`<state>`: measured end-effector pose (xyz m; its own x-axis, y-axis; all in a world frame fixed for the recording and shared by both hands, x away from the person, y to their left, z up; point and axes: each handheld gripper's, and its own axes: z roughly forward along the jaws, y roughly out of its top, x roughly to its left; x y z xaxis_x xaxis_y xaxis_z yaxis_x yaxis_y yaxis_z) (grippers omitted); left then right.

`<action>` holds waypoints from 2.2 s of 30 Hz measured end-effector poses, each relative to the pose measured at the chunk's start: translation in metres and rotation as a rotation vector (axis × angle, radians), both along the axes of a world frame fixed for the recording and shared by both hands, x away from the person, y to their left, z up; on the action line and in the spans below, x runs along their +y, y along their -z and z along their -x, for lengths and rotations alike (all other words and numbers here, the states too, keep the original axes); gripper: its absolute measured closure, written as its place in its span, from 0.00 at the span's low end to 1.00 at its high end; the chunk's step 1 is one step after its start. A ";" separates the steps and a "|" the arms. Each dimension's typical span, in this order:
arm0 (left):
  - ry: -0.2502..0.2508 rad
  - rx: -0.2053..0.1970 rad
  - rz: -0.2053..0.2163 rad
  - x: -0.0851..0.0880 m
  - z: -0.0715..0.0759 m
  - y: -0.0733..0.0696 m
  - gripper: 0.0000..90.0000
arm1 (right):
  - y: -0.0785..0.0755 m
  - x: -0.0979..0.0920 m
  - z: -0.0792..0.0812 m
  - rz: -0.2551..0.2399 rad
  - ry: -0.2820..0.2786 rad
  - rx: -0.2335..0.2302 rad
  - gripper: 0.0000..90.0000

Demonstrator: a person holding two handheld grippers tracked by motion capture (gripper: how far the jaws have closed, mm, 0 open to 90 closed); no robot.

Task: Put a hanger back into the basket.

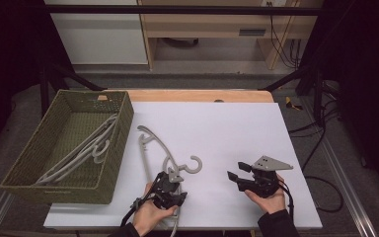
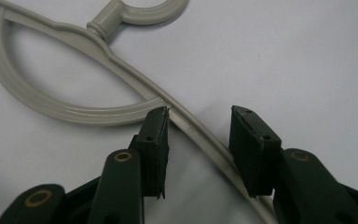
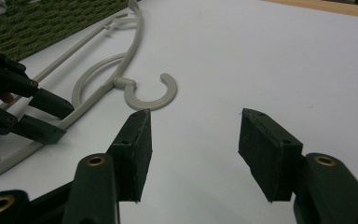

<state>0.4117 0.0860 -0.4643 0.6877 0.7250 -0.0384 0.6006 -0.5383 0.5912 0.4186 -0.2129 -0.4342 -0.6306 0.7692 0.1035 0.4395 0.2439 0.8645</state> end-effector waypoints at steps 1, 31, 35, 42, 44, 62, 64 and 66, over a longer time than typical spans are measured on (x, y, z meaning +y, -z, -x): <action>-0.003 -0.004 0.008 0.000 0.000 0.000 0.64 | 0.000 0.000 0.000 0.004 -0.002 -0.001 0.49; -0.076 -0.071 -0.029 -0.007 -0.043 -0.002 0.71 | -0.002 -0.001 0.000 -0.009 -0.004 -0.005 0.49; -0.070 -0.069 -0.028 -0.008 -0.044 -0.003 0.76 | -0.002 -0.001 0.000 -0.009 -0.004 -0.004 0.49; -0.076 -0.104 0.052 0.011 -0.050 -0.013 0.73 | -0.002 -0.002 0.001 -0.014 -0.001 -0.002 0.49; -0.108 -0.116 0.078 0.020 -0.055 -0.018 0.69 | -0.001 -0.002 0.000 -0.014 0.000 -0.002 0.49; -0.121 -0.089 0.008 0.028 -0.077 -0.006 1.00 | -0.001 -0.002 0.001 -0.007 -0.006 -0.002 0.51; -0.121 -0.082 0.007 0.024 -0.081 -0.002 1.00 | -0.001 -0.002 0.001 -0.006 -0.007 -0.003 0.51; -0.123 -0.089 -0.017 0.019 -0.085 0.002 1.00 | -0.001 -0.002 0.001 -0.007 -0.006 -0.001 0.51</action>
<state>0.4968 0.1047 -0.4659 0.5935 0.8042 0.0319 0.6084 -0.4743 0.6363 0.4179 -0.2147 -0.4334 -0.6354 0.7645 0.1082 0.4371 0.2406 0.8666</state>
